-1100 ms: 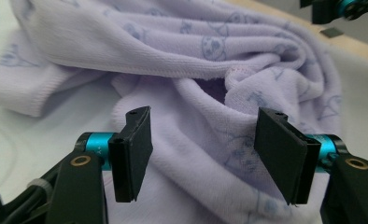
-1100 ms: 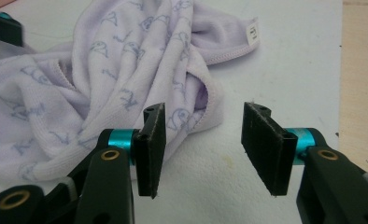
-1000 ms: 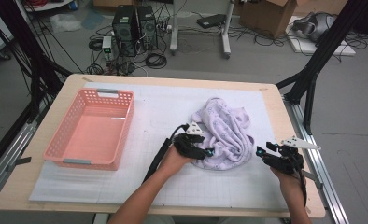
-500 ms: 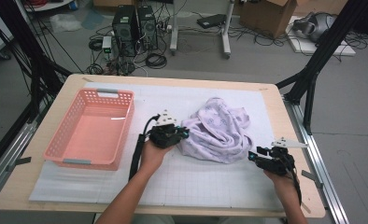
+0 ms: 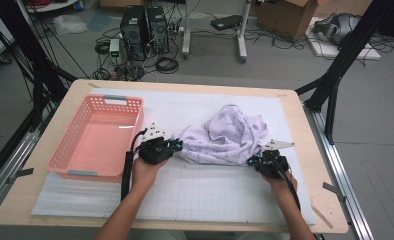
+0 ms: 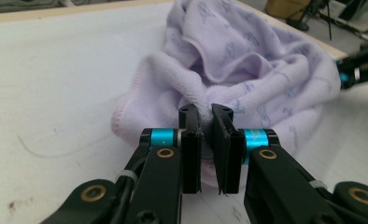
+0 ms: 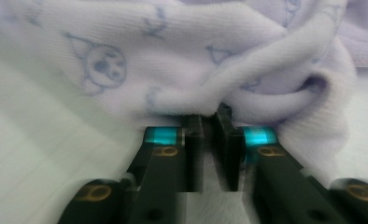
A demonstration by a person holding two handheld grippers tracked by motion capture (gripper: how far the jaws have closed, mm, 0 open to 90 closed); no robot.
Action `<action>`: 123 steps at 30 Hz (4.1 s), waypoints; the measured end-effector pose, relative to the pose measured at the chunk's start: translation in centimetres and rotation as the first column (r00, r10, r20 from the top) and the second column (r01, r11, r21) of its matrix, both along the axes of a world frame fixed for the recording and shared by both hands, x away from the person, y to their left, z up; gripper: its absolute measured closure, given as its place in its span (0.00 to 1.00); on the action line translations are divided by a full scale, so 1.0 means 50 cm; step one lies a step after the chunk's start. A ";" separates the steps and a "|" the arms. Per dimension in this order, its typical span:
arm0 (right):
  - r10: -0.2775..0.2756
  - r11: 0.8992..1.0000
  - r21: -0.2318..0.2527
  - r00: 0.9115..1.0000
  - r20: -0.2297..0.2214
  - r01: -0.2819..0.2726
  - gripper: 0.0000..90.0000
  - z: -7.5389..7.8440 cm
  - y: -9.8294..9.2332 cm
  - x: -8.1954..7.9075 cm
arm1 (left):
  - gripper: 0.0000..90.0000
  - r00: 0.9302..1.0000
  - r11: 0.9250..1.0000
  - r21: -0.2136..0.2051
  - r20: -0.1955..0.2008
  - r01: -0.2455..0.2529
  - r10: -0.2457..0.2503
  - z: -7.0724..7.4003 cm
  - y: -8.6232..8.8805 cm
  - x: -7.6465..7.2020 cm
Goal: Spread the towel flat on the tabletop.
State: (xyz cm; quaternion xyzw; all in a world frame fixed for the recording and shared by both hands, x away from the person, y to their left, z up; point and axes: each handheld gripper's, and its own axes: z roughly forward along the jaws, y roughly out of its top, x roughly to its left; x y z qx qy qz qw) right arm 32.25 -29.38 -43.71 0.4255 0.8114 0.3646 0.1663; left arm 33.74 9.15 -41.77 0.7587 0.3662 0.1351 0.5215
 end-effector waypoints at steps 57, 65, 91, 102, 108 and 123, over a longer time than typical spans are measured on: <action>0.063 0.998 0.022 0.998 0.010 -0.064 0.72 -0.018 0.175 0.089 | 0.92 0.990 0.994 0.032 0.104 -0.103 0.099 -0.009 -0.020 0.061; 0.166 0.982 -0.087 0.986 0.011 -0.165 0.95 -0.003 0.164 0.062 | 0.92 0.991 0.993 0.033 0.082 -0.111 0.108 -0.005 -0.007 0.059; -0.200 0.977 -0.074 0.980 0.009 0.200 0.88 0.040 -0.158 -0.054 | 0.53 0.996 0.998 -0.012 0.066 0.061 -0.060 -0.007 -0.081 -0.022; -0.163 0.985 0.069 0.983 0.079 0.158 0.70 0.053 -0.141 -0.057 | 0.52 0.977 0.974 0.077 -0.015 0.213 -0.213 -0.027 -0.177 0.031; -0.136 0.988 0.082 0.989 0.061 0.131 0.69 0.045 -0.136 -0.056 | 0.60 0.970 0.954 0.177 -0.072 0.243 -0.233 -0.052 -0.249 0.050; 0.105 0.989 0.109 0.993 -0.049 -0.099 0.69 0.009 -0.035 -0.048 | 0.93 0.984 0.980 0.104 -0.030 -0.172 0.176 -0.046 -0.133 0.119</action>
